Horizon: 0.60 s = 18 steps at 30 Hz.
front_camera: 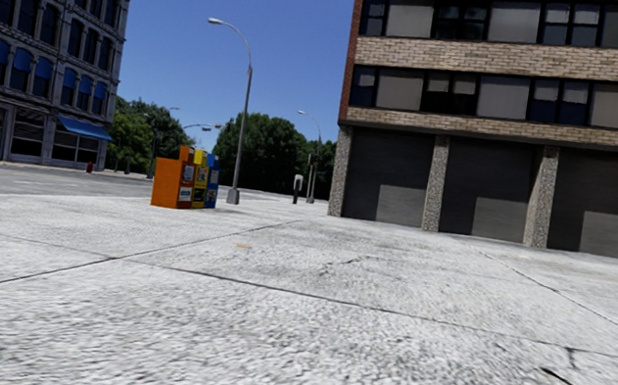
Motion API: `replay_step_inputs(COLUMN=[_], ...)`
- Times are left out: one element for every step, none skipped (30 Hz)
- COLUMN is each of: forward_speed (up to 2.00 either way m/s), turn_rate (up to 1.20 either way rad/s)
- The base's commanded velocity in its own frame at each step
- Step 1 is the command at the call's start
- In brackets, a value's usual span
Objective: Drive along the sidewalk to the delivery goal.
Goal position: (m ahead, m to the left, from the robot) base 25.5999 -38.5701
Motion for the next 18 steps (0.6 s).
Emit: replay_step_inputs(forward_speed=[2.00, 2.00, 2.00, 2.00, 2.00, 2.00, 2.00, 2.00, 2.00, 2.00, 2.00, 2.00, 2.00, 2.00, 2.00, 2.00, 2.00, 2.00], turn_rate=[0.00, 0.00, 0.00, 0.00, 0.00, 0.00, 0.00, 0.00, 0.00, 0.00, 0.00, 0.00, 0.00, 0.00, 0.00, 0.00, 0.00, 0.00])
